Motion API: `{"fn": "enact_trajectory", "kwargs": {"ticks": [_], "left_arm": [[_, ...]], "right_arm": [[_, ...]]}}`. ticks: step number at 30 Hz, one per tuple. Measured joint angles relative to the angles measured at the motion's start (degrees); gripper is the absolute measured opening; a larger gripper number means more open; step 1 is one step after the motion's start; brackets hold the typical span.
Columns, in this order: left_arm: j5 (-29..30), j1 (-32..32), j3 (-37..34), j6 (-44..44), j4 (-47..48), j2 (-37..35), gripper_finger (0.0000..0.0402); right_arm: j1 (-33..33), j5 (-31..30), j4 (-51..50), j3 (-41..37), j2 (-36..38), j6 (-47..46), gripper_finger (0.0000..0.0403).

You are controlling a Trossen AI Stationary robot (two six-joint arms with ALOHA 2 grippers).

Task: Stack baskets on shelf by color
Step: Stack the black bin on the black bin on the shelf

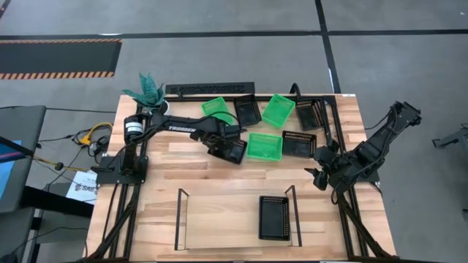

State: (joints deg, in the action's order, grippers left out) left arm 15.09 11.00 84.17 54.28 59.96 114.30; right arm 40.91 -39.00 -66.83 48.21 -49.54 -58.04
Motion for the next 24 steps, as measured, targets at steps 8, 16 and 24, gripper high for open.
{"fn": "enact_trajectory", "kwargs": {"ticks": [8,16,24], "left_arm": [[0.6,-2.49,7.14,-1.99,8.81,0.0,0.0],[2.22,-5.22,19.41,-4.88,23.68,0.09,0.0],[-0.99,-9.26,32.84,-14.75,26.21,0.09,0.0]], "right_arm": [[0.0,0.0,0.0,0.0,0.0,-0.04,0.0282],[0.0,0.0,-0.22,0.0,0.0,-0.04,0.0282],[0.0,0.0,-0.54,0.0,0.0,-0.04,0.0282]]}}
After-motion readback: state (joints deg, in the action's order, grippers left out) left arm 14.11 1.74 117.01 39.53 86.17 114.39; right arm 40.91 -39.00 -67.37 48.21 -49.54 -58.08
